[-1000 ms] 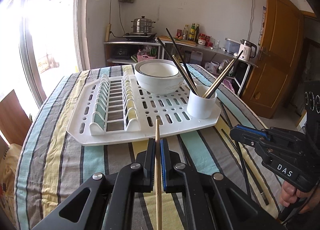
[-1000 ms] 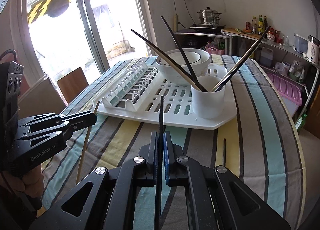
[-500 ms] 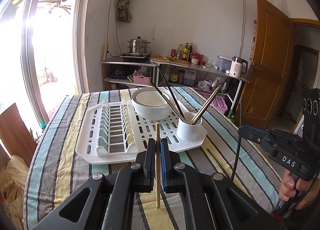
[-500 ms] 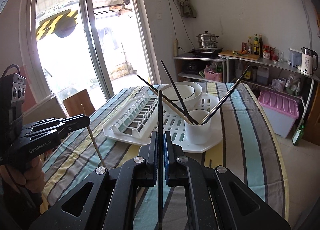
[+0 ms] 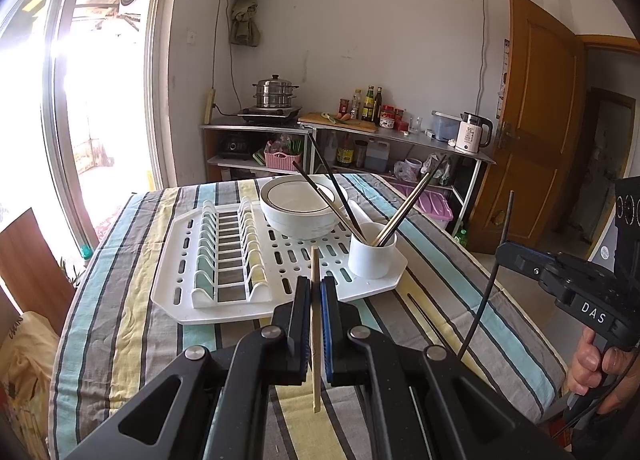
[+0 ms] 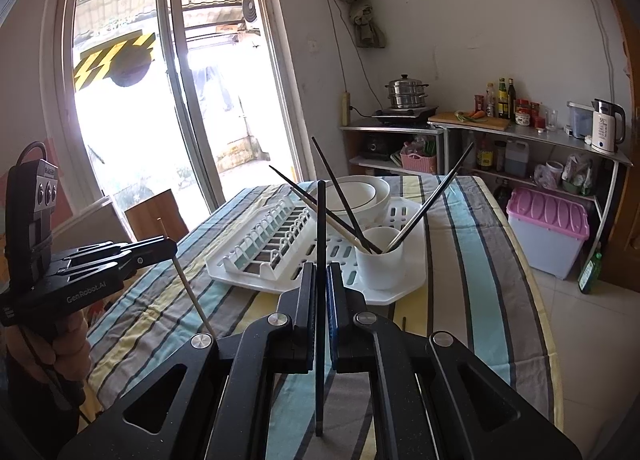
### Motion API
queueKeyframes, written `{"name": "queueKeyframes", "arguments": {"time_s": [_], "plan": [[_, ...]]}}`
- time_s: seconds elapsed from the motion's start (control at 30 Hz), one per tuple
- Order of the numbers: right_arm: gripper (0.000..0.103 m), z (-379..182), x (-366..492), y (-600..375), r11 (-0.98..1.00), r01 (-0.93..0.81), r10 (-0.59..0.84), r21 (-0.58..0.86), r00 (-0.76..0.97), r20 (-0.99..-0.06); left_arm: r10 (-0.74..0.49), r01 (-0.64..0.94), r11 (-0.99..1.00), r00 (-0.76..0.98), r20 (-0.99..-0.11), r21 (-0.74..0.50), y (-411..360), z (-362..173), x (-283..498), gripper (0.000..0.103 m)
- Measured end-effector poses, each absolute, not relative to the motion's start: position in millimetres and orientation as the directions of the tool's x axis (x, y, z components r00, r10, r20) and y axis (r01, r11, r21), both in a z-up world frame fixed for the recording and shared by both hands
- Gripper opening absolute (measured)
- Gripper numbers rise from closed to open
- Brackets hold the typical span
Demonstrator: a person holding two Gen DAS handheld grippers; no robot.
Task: Organize utensils
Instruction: 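Lift both held chopsticks and carry them over the white cup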
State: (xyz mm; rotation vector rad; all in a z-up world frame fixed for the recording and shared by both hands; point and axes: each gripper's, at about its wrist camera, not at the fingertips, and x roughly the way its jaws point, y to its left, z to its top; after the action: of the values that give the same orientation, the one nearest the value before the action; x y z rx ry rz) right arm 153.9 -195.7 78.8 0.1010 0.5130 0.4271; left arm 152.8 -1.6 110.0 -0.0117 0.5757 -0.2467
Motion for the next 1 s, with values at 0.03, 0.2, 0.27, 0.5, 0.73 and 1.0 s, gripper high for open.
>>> {"name": "queueKeyframes", "arguments": {"time_s": [0.03,0.2,0.27,0.5,0.73,1.0], "plan": [[0.005,79,154,-197,0.908,-0.369,0.419,0.199,0.788,-0.452,-0.235,0.229,0.97,0.81,-0.536,-0.079,-2,110,153,0.005],[0.005,83,153,-203,0.91,-0.361,0.414,0.203,0.798,-0.438,-0.244,0.238,0.968,0.811,-0.532,-0.082,-3,115,155,0.005],[0.005,85,154,-205,0.912,-0.358,0.41,0.199,0.802,-0.433,-0.248,0.243,0.967,0.809,-0.532,-0.081,-4,117,158,0.005],[0.005,96,161,-209,0.922,-0.347,0.388,0.173,0.821,-0.418,-0.275,0.278,0.958,0.803,-0.529,-0.075,-15,128,174,0.005],[0.005,107,176,-214,0.93,-0.331,0.368,0.161,0.838,-0.402,-0.315,0.318,0.944,0.79,-0.526,-0.088,-34,142,201,0.005],[0.005,118,202,-218,0.936,-0.316,0.351,0.152,0.85,-0.393,-0.356,0.356,0.929,0.784,-0.508,-0.102,-56,163,237,0.005]]}}
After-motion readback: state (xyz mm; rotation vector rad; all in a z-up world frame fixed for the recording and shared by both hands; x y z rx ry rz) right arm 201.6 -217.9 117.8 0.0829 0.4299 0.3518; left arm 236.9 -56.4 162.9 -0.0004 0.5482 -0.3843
